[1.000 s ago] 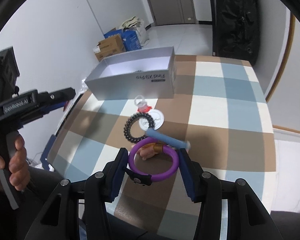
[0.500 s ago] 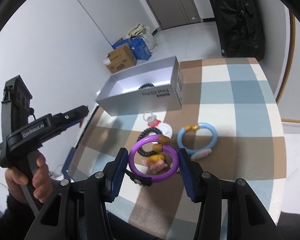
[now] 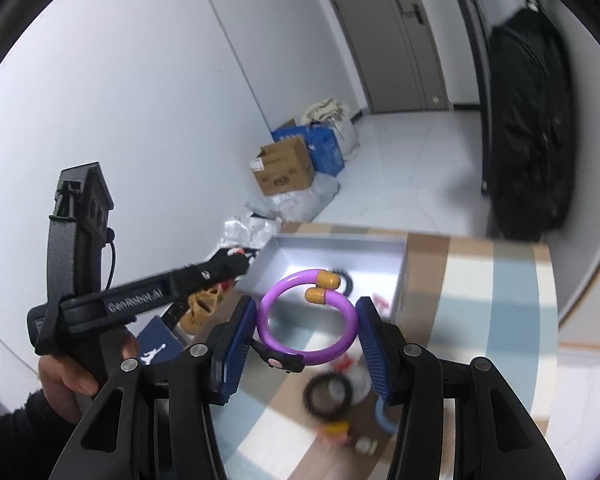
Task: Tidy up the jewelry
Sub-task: 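Lower the red badge and purple ring into the box and open both grippers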
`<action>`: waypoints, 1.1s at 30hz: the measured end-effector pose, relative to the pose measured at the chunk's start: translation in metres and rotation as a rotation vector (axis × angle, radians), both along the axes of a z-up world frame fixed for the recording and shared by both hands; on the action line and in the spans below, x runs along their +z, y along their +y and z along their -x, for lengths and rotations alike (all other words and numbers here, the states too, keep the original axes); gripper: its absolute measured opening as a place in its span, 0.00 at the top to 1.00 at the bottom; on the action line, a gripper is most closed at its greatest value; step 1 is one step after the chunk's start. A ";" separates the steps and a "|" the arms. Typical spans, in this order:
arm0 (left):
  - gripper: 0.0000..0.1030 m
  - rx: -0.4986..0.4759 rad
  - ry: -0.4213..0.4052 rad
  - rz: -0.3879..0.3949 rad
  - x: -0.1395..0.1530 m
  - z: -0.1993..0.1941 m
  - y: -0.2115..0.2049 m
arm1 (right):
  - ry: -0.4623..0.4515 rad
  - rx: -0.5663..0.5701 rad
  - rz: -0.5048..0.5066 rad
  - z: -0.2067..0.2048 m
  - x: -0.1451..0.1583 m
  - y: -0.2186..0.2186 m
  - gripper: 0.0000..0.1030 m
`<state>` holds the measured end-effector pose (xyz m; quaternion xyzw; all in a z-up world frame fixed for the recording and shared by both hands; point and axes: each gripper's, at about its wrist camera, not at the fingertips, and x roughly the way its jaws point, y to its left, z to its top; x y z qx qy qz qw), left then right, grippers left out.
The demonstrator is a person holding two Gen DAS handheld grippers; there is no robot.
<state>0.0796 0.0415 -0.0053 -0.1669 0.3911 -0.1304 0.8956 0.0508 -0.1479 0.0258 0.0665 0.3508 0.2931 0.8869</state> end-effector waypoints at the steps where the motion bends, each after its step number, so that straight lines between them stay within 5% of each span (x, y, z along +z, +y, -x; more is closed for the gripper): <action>1: 0.63 -0.003 0.005 0.003 -0.001 -0.003 0.000 | -0.006 0.004 0.002 -0.004 0.000 0.001 0.51; 26: 0.63 0.037 0.117 -0.036 -0.034 -0.059 -0.007 | 0.116 0.058 -0.058 -0.102 -0.056 0.011 0.51; 33: 0.63 0.037 0.144 0.013 -0.039 -0.065 -0.007 | 0.160 0.063 -0.084 -0.113 -0.062 0.009 0.49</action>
